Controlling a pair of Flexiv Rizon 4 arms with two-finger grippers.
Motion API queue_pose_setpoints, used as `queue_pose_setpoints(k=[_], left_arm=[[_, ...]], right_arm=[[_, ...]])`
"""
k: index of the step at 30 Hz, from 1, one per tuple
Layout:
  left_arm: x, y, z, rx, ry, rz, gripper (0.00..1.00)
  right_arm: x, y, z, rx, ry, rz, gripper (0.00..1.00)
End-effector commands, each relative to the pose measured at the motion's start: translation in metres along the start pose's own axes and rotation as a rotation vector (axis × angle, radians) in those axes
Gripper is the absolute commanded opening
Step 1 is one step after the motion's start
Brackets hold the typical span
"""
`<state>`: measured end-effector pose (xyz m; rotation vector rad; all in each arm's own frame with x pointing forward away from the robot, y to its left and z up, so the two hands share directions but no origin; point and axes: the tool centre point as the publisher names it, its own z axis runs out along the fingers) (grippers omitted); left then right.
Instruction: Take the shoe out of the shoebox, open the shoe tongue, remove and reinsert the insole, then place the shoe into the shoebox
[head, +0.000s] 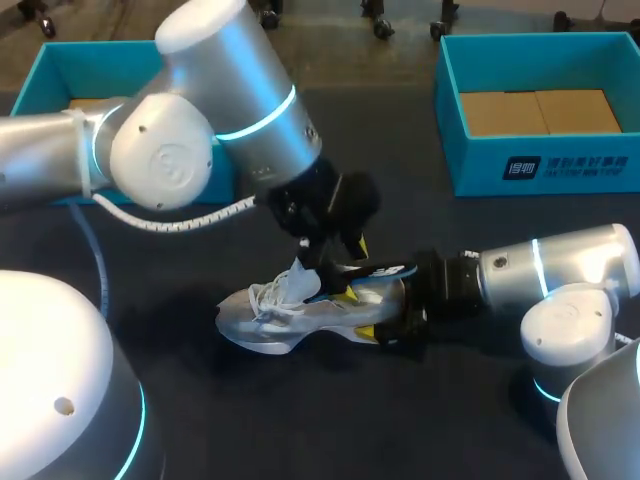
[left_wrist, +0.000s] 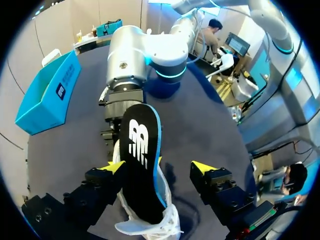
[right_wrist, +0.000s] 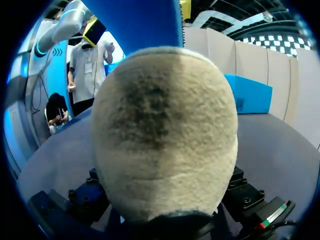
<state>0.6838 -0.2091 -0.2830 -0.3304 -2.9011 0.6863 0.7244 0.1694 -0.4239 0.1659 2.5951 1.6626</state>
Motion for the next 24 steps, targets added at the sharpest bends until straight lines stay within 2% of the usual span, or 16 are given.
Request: queue_pose_setpoints(k=[1, 5, 10, 24], left_arm=[[0.005, 0.000, 0.006, -0.024, -0.067, 0.005, 0.84], [0.003, 0.000, 0.010, -0.038, -0.116, 0.011, 0.85], [-0.002, 0.001, 0.019, -0.062, -0.172, 0.014, 0.91], [-0.018, 0.007, 0.035, -0.053, -0.286, -0.008, 0.87]], right_arm=[[0.001, 0.001, 0.000, 0.003, -0.001, 0.000, 0.00], [0.001, 0.001, 0.000, 0.003, -0.001, 0.000, 0.00], [0.001, 0.001, 0.000, 0.003, -0.001, 0.000, 0.00], [0.001, 0.001, 0.000, 0.003, -0.001, 0.000, 0.00]])
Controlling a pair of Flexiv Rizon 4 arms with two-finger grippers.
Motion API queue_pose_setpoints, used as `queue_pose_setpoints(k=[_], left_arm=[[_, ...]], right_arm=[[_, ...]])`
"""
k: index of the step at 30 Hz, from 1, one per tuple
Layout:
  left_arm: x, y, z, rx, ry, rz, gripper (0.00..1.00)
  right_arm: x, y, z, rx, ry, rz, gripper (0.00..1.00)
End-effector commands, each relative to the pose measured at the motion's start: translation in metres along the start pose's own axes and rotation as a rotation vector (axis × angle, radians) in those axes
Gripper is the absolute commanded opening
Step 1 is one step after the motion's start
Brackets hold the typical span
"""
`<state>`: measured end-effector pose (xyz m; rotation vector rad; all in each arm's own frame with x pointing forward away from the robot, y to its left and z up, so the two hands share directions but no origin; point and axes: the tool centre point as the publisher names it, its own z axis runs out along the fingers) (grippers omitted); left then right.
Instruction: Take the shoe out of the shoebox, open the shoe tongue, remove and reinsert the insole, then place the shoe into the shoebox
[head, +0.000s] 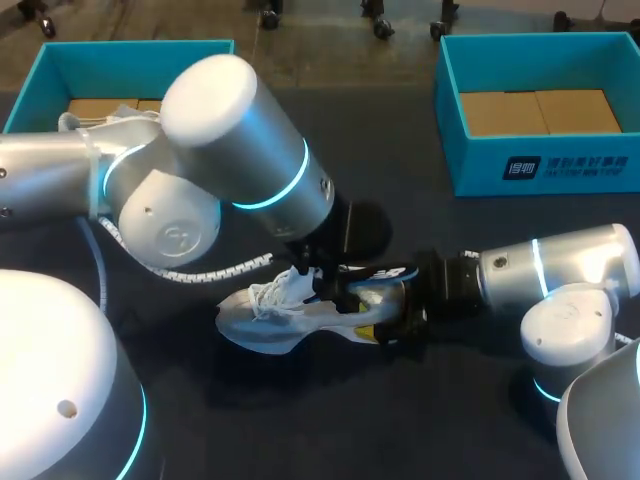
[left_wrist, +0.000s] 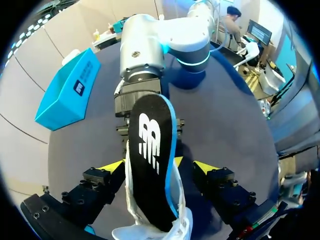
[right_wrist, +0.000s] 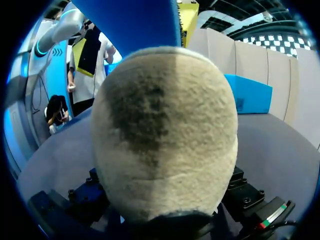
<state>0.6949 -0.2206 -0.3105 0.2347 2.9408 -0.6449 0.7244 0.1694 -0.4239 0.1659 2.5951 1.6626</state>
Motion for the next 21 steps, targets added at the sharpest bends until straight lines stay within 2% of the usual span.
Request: queue_pose_setpoints(k=[1, 7, 9, 11, 13, 14, 21], left_arm=[[0.000, 0.003, 0.009, 0.004, -0.019, -0.005, 0.87], [-0.005, 0.006, 0.012, 0.000, -0.030, -0.020, 0.68], [-0.006, 0.005, 0.011, 0.003, -0.029, -0.022, 0.48], [-0.006, 0.004, 0.010, 0.004, -0.027, -0.021, 0.35], [-0.007, 0.004, 0.009, 0.007, -0.024, -0.021, 0.09], [-0.007, 0.004, 0.009, 0.011, -0.018, -0.021, 0.00], [-0.008, 0.002, -0.001, 0.042, 0.064, -0.020, 0.00]], right_arm=[[0.001, 0.001, 0.000, 0.003, -0.001, 0.000, 0.00], [0.001, 0.001, 0.000, 0.003, -0.001, 0.000, 0.00], [0.001, 0.001, 0.000, 0.003, -0.001, 0.000, 0.00], [0.001, 0.001, 0.000, 0.003, -0.001, 0.000, 0.00], [0.001, 0.001, 0.000, 0.003, -0.001, 0.000, 0.00], [0.001, 0.001, 0.000, 0.003, -0.001, 0.000, 0.00], [0.001, 0.001, 0.000, 0.003, -0.001, 0.000, 0.00]])
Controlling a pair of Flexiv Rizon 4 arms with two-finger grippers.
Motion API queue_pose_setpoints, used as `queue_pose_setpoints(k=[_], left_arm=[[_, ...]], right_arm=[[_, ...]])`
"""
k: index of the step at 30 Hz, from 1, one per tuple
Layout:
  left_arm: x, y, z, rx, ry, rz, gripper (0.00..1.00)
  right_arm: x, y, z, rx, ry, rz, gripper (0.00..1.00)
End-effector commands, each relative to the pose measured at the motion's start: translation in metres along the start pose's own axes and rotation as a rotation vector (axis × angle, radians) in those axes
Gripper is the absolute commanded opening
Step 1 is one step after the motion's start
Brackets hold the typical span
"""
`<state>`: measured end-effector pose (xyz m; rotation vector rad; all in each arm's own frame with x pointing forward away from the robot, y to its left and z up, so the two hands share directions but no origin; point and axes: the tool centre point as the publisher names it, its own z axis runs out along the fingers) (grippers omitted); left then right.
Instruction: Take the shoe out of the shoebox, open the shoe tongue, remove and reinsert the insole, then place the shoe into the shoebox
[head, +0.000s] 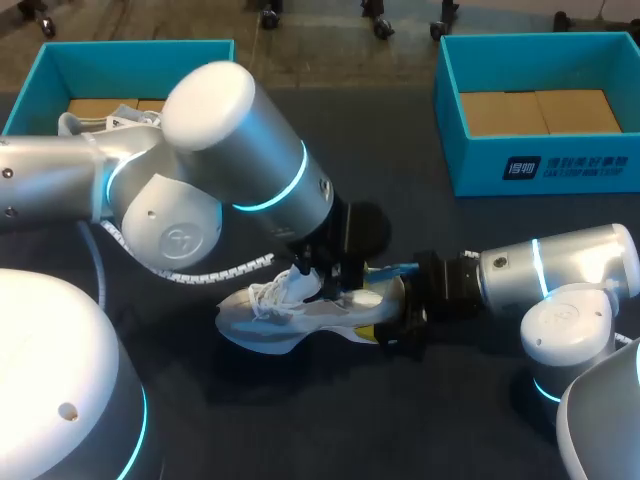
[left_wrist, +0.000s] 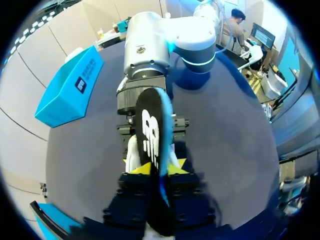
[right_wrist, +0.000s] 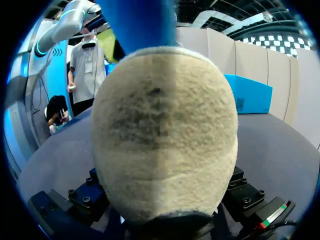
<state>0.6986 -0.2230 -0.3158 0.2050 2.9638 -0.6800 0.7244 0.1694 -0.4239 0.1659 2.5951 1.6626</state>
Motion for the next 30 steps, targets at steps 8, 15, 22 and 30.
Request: queue_pose_setpoints(k=[8, 15, 22, 30], left_arm=[[-0.001, -0.014, -0.027, 0.052, 0.097, 0.014, 0.00], [-0.001, -0.031, -0.042, 0.098, 0.116, 0.016, 0.00], [0.000, -0.053, -0.064, 0.174, 0.105, 0.007, 0.00], [0.001, -0.077, -0.096, 0.280, 0.080, 0.024, 0.00]], right_arm=[[0.001, 0.001, 0.000, 0.003, -0.001, 0.000, 0.00], [0.001, 0.001, 0.000, 0.003, -0.001, 0.000, 0.00], [0.001, 0.001, 0.000, 0.003, -0.001, 0.000, 0.00], [0.001, 0.001, 0.000, 0.003, -0.001, 0.000, 0.00]])
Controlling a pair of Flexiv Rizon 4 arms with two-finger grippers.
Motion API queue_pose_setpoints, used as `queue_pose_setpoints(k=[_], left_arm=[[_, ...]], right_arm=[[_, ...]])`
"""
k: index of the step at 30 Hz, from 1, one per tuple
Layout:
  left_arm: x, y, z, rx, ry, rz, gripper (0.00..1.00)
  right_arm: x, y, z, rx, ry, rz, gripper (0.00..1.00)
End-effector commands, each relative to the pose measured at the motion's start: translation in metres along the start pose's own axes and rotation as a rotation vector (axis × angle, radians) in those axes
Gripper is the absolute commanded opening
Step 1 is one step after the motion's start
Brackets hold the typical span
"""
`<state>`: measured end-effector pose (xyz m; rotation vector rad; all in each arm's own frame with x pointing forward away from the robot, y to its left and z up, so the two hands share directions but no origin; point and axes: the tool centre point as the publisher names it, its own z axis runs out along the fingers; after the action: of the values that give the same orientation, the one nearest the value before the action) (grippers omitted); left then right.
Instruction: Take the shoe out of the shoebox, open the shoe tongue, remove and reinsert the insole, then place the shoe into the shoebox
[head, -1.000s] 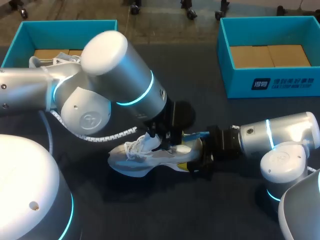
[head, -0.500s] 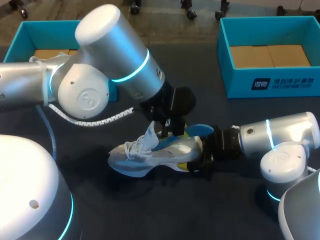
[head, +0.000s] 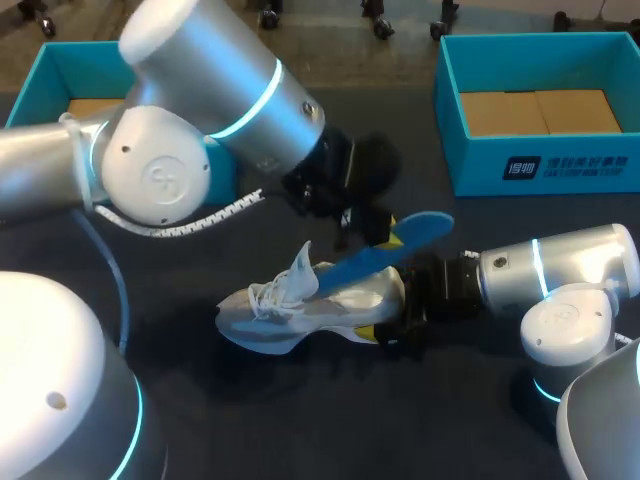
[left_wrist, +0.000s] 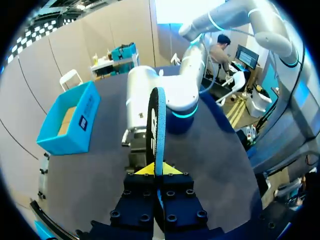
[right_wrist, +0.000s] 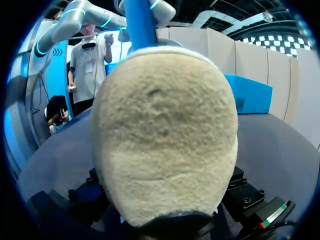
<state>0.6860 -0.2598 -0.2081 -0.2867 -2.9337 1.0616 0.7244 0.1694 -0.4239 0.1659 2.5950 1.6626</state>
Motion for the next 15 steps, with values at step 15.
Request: queue_pose_setpoints(k=[15], left_arm=[[0.007, -0.050, -0.061, 0.252, -0.066, 0.004, 0.00]], right_arm=[[0.001, 0.001, 0.000, 0.003, -0.001, 0.000, 0.00]])
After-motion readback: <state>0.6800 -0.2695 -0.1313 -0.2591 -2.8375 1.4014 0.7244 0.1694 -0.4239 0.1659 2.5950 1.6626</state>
